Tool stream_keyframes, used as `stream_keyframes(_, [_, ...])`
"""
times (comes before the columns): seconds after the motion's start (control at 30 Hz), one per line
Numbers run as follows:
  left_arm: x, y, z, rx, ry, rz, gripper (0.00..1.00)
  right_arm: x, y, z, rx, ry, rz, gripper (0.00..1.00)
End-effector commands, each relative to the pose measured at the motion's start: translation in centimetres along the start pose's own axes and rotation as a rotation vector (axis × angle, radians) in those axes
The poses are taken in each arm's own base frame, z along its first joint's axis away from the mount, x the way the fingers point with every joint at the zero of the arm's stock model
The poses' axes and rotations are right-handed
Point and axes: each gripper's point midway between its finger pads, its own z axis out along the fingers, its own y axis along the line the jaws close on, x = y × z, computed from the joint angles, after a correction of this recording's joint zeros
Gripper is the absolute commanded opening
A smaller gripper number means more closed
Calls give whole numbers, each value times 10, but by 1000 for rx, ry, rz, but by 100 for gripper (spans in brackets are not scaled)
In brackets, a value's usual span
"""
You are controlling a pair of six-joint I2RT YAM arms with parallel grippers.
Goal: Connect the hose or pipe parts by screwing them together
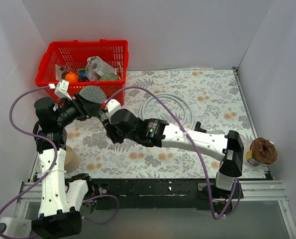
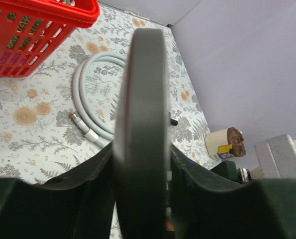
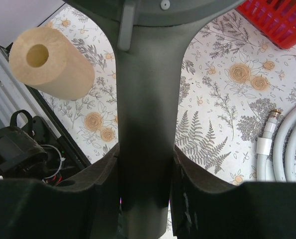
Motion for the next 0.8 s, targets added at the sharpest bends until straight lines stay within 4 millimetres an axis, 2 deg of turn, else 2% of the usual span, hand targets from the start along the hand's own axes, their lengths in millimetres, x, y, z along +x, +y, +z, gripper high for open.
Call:
stream_keyframes(0.0, [-3, 7, -2, -58, -48, 21, 32, -36, 10, -14, -18, -95, 60, 1])
stream_keyframes(0.07, [-7, 9, -3, -78, -70, 18, 25, -31, 11, -14, -24, -86, 65, 1])
stream_keyframes(0.1, [-9, 9, -4, -85, -87, 24, 19, -29, 12, -15, -28, -83, 67, 1])
stream_keyframes(0.2, [-10, 8, -5, -80, -95, 12, 10, -22, 15, -14, -50, -72, 72, 1])
stream_keyframes(0.33, [-4, 9, 0, -62, -69, -24, 0, -23, 22, -18, -92, -83, 72, 1])
stream_keyframes(0.37, [-3, 10, 1, -61, -63, -34, 0, -27, 23, -20, -96, -93, 69, 19])
stream_keyframes(0.4, [-2, 11, 1, -60, -55, -41, 0, -29, 21, -21, -92, -98, 51, 30])
stream_keyframes(0.47, [-1, 11, 3, -53, -41, -47, 0, -35, 12, -27, -60, -124, 33, 46])
stream_keyframes(0.57, [1, 10, 4, -35, -30, -52, 0, -50, -6, -43, -24, -177, 3, 64])
stream_keyframes(0.6, [1, 7, 4, -19, -28, -46, 0, -54, -12, -53, -20, -205, 3, 66])
stream_keyframes(0.67, [6, 3, 6, 27, 2, -46, 0, -58, -32, -62, 13, -235, 11, 70])
stream_keyframes(0.73, [9, 3, 7, 47, 20, -32, 0, -56, -55, -72, 27, -264, 31, 72])
stream_keyframes(0.77, [12, 1, 8, 69, 39, -25, 0, -55, -60, -75, 10, -270, 37, 74])
